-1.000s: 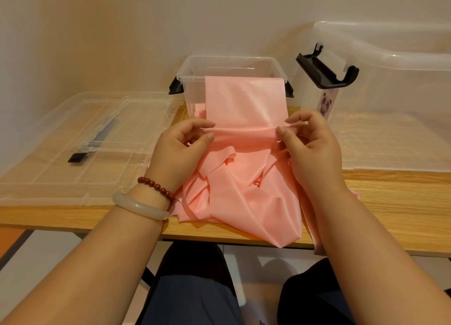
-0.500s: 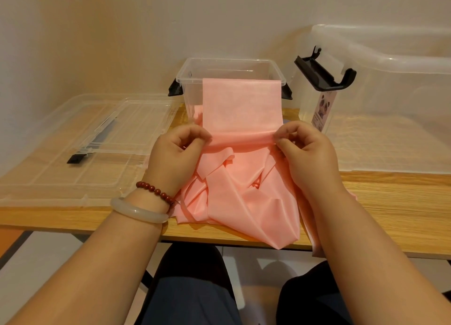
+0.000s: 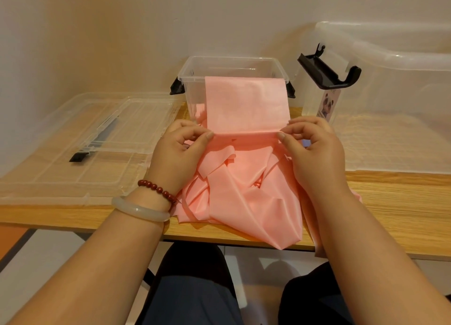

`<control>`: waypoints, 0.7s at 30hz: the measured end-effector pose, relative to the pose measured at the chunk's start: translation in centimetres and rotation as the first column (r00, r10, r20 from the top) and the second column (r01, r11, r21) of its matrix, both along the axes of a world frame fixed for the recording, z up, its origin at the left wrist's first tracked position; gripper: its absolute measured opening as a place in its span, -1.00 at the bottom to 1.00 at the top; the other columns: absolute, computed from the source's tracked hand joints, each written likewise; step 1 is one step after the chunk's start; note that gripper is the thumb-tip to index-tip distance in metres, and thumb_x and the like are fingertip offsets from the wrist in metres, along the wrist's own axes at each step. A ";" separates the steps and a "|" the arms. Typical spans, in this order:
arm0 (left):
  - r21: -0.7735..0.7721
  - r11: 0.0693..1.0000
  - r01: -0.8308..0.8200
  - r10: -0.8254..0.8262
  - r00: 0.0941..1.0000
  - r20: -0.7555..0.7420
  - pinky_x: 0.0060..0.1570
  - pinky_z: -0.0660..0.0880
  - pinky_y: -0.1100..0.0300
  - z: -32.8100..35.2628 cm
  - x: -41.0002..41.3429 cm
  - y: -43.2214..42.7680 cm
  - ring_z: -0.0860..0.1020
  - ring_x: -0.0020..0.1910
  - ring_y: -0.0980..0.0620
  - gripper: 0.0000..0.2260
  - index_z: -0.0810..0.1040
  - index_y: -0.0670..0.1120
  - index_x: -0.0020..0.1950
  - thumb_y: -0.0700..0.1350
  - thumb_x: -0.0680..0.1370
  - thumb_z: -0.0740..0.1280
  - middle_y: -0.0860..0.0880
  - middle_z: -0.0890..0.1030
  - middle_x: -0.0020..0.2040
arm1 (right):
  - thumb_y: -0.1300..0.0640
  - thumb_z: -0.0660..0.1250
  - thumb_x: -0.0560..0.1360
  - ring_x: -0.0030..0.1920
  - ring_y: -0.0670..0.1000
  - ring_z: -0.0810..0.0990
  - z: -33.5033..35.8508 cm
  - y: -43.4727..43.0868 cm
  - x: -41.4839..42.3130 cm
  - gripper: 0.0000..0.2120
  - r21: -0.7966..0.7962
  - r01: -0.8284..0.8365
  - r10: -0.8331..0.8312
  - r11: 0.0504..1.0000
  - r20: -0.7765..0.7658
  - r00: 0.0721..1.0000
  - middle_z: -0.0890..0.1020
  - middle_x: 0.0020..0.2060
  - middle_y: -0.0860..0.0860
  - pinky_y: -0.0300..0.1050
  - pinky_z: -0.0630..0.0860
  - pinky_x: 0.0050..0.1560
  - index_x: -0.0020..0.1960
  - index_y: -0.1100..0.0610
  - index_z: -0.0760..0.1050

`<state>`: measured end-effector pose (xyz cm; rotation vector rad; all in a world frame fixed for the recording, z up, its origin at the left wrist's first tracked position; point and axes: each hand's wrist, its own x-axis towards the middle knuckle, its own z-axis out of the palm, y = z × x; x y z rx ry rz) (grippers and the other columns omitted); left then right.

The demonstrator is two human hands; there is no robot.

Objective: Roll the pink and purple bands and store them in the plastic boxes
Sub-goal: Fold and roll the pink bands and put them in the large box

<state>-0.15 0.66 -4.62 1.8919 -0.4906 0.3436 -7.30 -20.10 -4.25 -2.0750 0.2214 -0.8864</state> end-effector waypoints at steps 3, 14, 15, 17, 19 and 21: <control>-0.023 1.000 0.001 0.000 0.999 0.046 -0.12 0.39 0.52 0.0 -0.1 -0.1 0.50 -0.11 0.35 -0.82 0.56 0.18 -0.15 -0.12 0.55 0.37 0.19 0.57 -0.06 | 0.16 0.37 0.54 -0.13 -0.32 0.48 -0.1 0.2 0.0 -0.90 -0.026 -0.021 0.020 0.999 -0.012 1.000 0.59 -0.10 -0.10 -0.53 0.33 -0.15 -0.10 -0.03 0.54; -0.043 0.998 0.041 -0.042 0.999 -0.020 -0.02 0.52 0.27 -0.1 -0.4 0.0 0.56 -0.02 0.20 -0.84 0.57 0.16 -0.06 -0.13 0.56 0.34 0.17 0.60 -0.06 | 0.11 0.39 0.53 -0.14 -0.21 0.55 0.0 0.3 -0.1 -0.90 0.092 -0.026 0.028 0.995 -0.024 0.999 0.62 -0.17 -0.17 -0.40 0.46 -0.14 -0.11 -0.09 0.57; -0.030 0.998 0.054 -0.055 0.998 -0.036 -0.04 0.52 0.30 0.0 -0.5 0.1 0.55 -0.03 0.23 -0.86 0.57 0.15 -0.03 -0.12 0.56 0.35 0.18 0.60 -0.05 | 0.08 0.41 0.52 -0.12 -0.23 0.55 0.0 0.3 -0.1 -0.93 0.106 -0.041 0.045 0.993 -0.033 0.998 0.61 -0.14 -0.19 -0.42 0.48 -0.12 -0.08 -0.09 0.57; -0.004 0.998 0.070 -0.070 0.996 -0.056 -0.09 0.50 0.39 0.1 -0.5 0.1 0.53 -0.10 0.27 -0.84 0.56 0.14 0.03 -0.12 0.53 0.38 0.17 0.58 -0.05 | 0.06 0.44 0.49 -0.07 -0.30 0.54 -0.1 0.2 -0.1 -0.86 0.086 -0.060 0.067 0.994 -0.078 0.995 0.58 -0.07 -0.22 -0.48 0.47 -0.09 0.03 -0.10 0.56; 0.012 0.998 0.054 -0.053 0.997 -0.054 -0.13 0.49 0.45 0.0 -0.4 0.0 0.53 -0.11 0.28 -0.83 0.56 0.15 0.04 -0.12 0.54 0.37 0.20 0.58 -0.05 | 0.11 0.42 0.51 -0.06 -0.35 0.51 -0.3 0.1 0.0 -0.82 0.053 -0.048 0.053 0.997 -0.107 0.993 0.58 -0.01 -0.19 -0.49 0.46 -0.04 0.07 -0.09 0.55; -0.002 0.999 0.035 -0.035 0.998 -0.043 -0.13 0.47 0.46 -0.1 -0.3 -0.1 0.53 -0.10 0.32 -0.84 0.57 0.18 -0.02 -0.11 0.56 0.35 0.23 0.58 -0.08 | 0.14 0.38 0.53 -0.07 -0.34 0.50 -0.2 0.2 0.0 -0.86 0.029 -0.030 0.032 0.999 -0.095 0.995 0.58 0.01 -0.14 -0.51 0.42 -0.05 0.02 -0.09 0.57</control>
